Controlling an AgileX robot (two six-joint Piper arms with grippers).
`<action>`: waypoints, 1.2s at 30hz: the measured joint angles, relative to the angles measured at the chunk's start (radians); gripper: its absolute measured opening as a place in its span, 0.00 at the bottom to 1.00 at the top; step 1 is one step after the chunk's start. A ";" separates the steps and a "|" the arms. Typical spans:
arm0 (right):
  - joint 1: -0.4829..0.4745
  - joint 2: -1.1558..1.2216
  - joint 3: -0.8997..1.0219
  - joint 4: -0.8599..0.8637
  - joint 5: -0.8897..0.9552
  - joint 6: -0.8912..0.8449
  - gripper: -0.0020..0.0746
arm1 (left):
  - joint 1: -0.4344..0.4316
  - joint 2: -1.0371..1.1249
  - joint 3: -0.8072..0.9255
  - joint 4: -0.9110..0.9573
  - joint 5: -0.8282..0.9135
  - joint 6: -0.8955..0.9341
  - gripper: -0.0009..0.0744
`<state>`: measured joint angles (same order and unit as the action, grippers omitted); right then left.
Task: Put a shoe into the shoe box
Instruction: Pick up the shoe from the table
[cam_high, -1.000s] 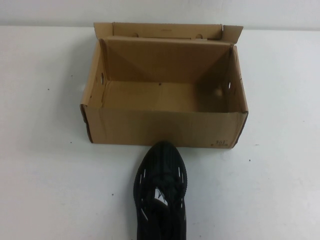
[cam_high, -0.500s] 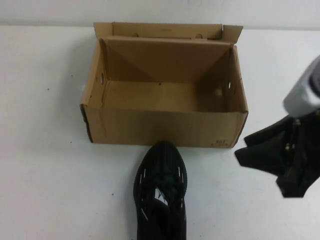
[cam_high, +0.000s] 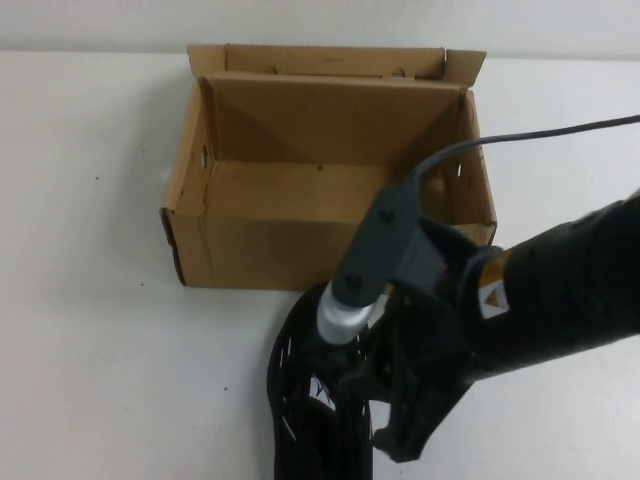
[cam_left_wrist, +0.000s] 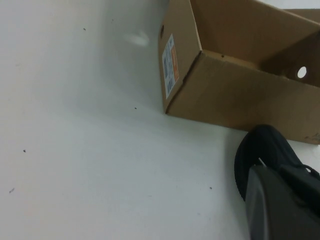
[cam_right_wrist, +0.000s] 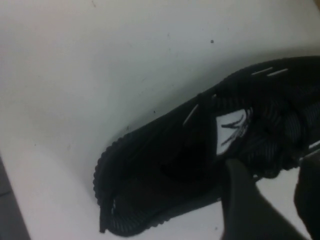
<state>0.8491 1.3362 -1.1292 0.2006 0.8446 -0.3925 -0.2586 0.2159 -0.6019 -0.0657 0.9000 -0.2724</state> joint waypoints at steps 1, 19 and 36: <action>0.008 0.019 -0.001 -0.002 -0.009 0.002 0.31 | 0.000 0.000 0.000 -0.003 0.005 0.000 0.01; 0.035 0.251 -0.008 -0.041 -0.125 -0.003 0.62 | 0.000 0.000 0.000 -0.007 0.029 0.000 0.01; 0.037 0.340 -0.008 -0.247 -0.212 0.045 0.09 | 0.000 0.000 0.000 -0.009 0.076 0.000 0.01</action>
<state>0.8856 1.6759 -1.1368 -0.0460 0.6327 -0.3476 -0.2586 0.2159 -0.6019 -0.0745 0.9764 -0.2724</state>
